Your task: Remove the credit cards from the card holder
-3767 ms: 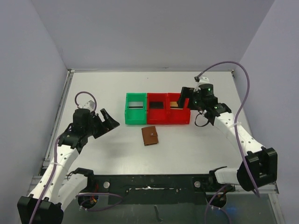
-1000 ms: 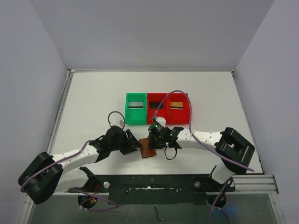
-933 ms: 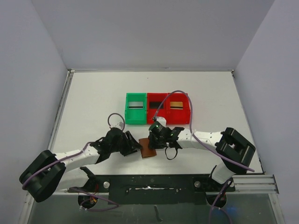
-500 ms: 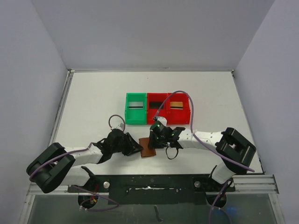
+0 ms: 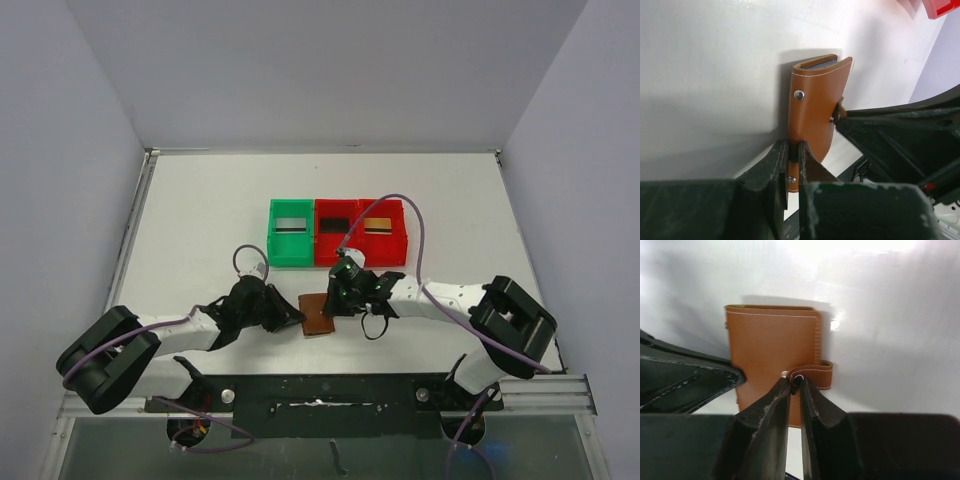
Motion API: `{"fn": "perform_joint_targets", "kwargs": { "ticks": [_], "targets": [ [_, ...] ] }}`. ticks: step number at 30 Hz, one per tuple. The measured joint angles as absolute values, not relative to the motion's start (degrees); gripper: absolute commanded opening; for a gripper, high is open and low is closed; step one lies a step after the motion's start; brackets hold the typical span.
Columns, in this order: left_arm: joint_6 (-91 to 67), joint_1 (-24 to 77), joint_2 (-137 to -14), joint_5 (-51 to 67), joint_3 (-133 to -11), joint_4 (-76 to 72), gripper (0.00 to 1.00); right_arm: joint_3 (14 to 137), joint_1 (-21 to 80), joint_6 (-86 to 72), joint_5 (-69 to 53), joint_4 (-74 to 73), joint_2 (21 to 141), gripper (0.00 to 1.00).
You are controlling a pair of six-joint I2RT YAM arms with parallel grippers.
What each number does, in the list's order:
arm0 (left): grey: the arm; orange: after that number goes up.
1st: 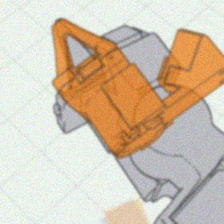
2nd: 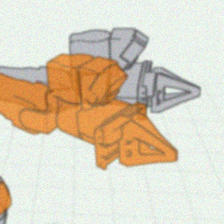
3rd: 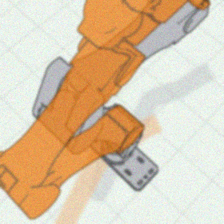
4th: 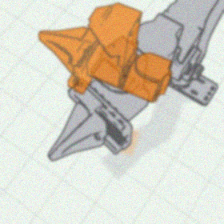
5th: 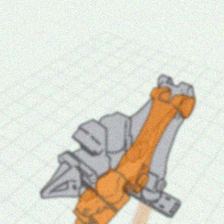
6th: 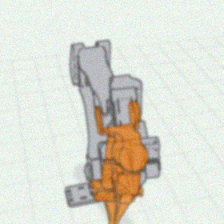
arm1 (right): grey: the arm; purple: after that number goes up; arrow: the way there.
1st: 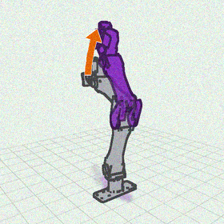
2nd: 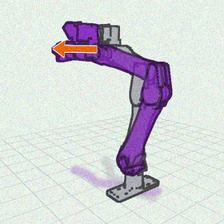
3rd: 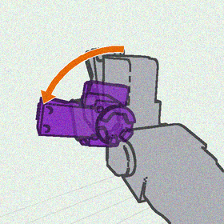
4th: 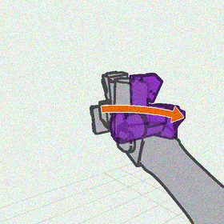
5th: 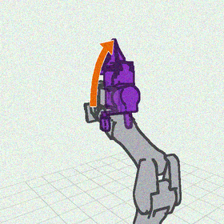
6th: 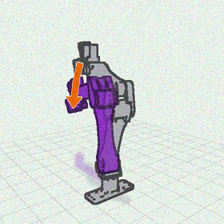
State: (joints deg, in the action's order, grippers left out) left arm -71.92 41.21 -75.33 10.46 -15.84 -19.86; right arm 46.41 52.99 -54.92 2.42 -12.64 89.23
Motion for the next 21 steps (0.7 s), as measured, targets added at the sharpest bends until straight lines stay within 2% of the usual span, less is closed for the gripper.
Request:
{"fn": "perform_joint_targets", "kwargs": {
  "ticks": [5, 7, 13, 21],
  "targets": [
    [-71.92, 41.28, -73.56, 9.13, -15.92, -18.06, 0.00, 40.25, 47.70, -55.24, 1.74, -12.08, 82.26, 0.07],
    [-71.99, 41.17, -72.86, 8.56, -15.90, -17.32, 0.00, 38.04, 45.43, -55.55, 0.97, -12.03, 79.48, 0.09],
    [-71.44, 40.86, -70.87, 7.60, -15.92, -14.74, 0.00, 34.76, 40.91, -54.68, -0.03, -13.47, 75.42, 0.37],
    [-68.07, 40.77, -70.46, 7.22, -19.18, -8.71, 0.00, 34.41, 39.33, -50.89, -0.71, -16.53, 75.37, 0.64]
  ]
}}
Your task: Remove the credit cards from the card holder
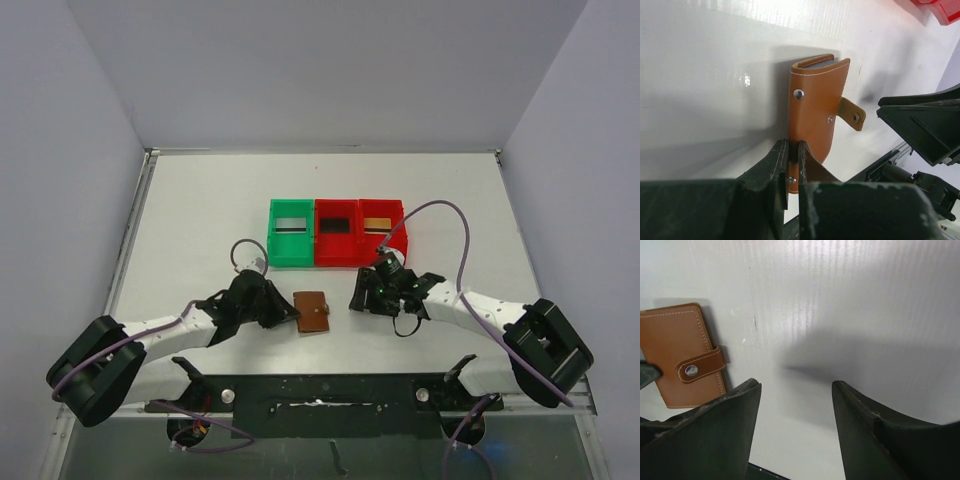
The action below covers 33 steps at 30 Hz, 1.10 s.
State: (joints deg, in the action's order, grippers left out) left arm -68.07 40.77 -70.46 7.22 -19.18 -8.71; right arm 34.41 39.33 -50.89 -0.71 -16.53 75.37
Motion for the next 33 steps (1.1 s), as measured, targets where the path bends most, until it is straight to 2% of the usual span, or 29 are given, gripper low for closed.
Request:
{"fn": "perform_joint_targets", "kwargs": {
  "ticks": [5, 11, 14, 17, 19, 24, 29, 33],
  "targets": [
    [-66.13, 40.77, -70.72, 7.25, -21.10, -6.57, 0.00, 38.76, 42.41, -48.31, -1.26, -17.30, 77.60, 0.70],
    [-65.10, 40.77, -71.48, 7.33, -21.71, -5.76, 0.00, 53.19, 49.80, -46.26, 1.56, -19.18, 88.68, 0.70],
    [-65.01, 40.77, -71.48, 7.38, -21.74, -5.69, 0.00, 57.43, 51.66, -45.93, 3.05, -19.66, 93.67, 0.67],
    [-64.88, 40.77, -71.46, 7.42, -21.76, -5.56, 0.00, 57.65, 51.79, -46.06, 4.45, -21.41, 95.61, 0.60],
    [-64.88, 40.77, -71.42, 7.42, -21.76, -5.45, 0.00, 57.43, 51.72, -46.17, 5.34, -22.65, 96.09, 0.51],
    [-64.88, 40.77, -71.33, 7.40, -21.76, -5.32, 0.00, 55.42, 51.35, -46.74, 6.11, -23.22, 95.64, 0.37],
    [-64.79, 40.77, -71.37, 7.46, -21.78, -5.32, 0.00, 51.05, 50.59, -47.59, 5.87, -22.61, 92.86, 0.19],
    [-64.47, 40.77, -71.37, 7.64, -21.78, -5.32, 0.04, 47.03, 47.66, -48.47, 2.94, -19.66, 89.91, 0.11]
  ]
}}
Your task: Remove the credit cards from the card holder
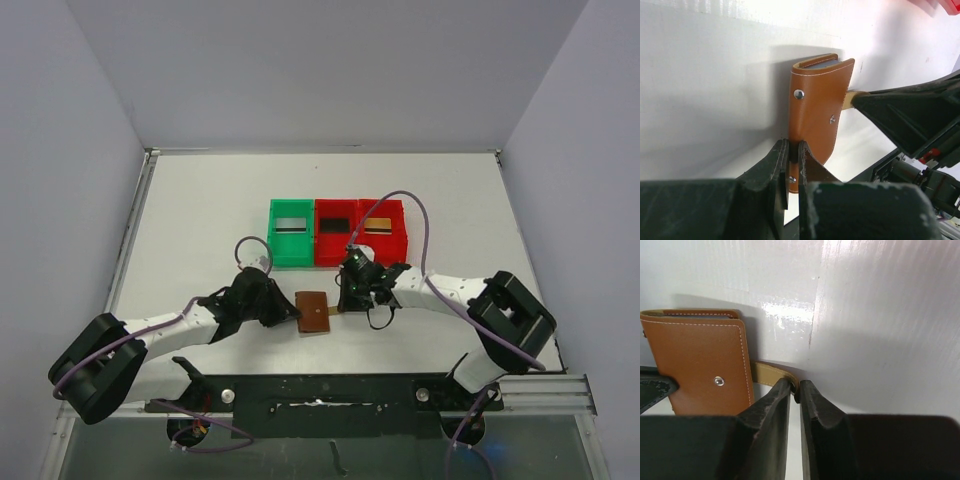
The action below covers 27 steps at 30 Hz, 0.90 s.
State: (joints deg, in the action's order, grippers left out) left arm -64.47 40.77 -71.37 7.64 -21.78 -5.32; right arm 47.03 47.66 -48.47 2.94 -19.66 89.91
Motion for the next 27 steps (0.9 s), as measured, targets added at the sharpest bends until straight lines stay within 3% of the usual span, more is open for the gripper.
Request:
{"fn": "perform_joint_targets", "kwargs": {
  "ticks": [4, 10, 14, 21, 27],
  "targets": [
    [-64.01, 40.82, -71.37, 7.68, -22.37, -5.26, 0.13, 44.95, 45.01, -48.56, -0.73, -16.75, 87.46, 0.05],
    [-62.83, 40.77, -71.35, 6.52, -22.98, -2.72, 0.46, 44.16, 43.13, -48.27, -2.87, -15.03, 84.60, 0.02],
    [-62.26, 40.77, -70.37, 5.23, -23.64, 0.25, 0.58, 42.11, 41.45, -48.31, -3.07, -15.77, 79.96, 0.03],
    [-61.12, 40.77, -65.56, 2.68, -26.30, 5.50, 0.64, 41.60, 40.21, -46.94, -3.75, -17.98, 70.39, 0.05],
    [-60.95, 40.77, -61.45, 0.84, -27.42, 7.11, 0.64, 42.48, 40.88, -45.54, -8.25, -17.67, 70.15, 0.05]
  ]
}}
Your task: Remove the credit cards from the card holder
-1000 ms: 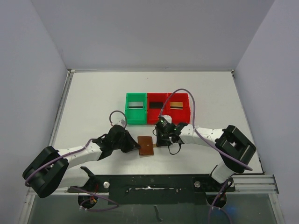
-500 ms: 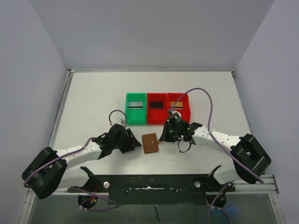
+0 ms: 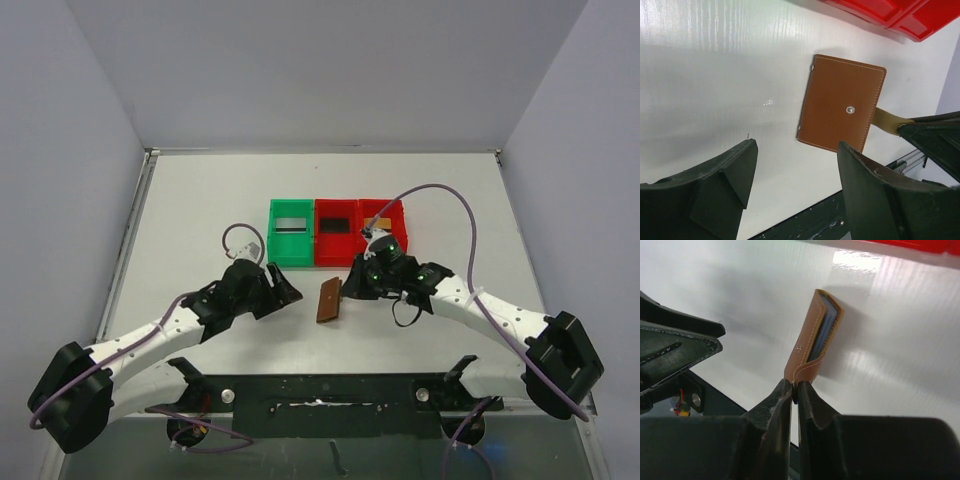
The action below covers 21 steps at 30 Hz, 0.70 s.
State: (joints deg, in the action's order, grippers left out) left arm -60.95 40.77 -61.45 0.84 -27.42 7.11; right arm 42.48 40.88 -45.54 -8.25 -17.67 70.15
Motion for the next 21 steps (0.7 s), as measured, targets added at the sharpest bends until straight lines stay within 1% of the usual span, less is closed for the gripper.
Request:
{"fn": "perform_joint_targets", "kwargs": {
  "ticks": [7, 13, 18, 21],
  "targets": [
    [-62.33, 40.77, -56.73, -0.95, -27.42, 9.89, 0.65, 48.14, 44.95, -45.19, -11.92, -15.20, 76.90, 0.06],
    [-63.33, 40.77, -49.93, -5.85, -27.66, 15.77, 0.65, 52.86, 46.48, -45.21, -13.43, -12.27, 81.47, 0.05],
    [-64.88, 40.77, -45.30, -9.41, -27.81, 19.99, 0.65, 52.73, 46.35, -45.43, -13.43, -11.81, 82.00, 0.05],
    [-65.36, 40.77, -43.83, -9.82, -27.68, 20.23, 0.65, 49.91, 44.56, -45.89, -12.64, -11.42, 80.97, 0.05]
  ]
}}
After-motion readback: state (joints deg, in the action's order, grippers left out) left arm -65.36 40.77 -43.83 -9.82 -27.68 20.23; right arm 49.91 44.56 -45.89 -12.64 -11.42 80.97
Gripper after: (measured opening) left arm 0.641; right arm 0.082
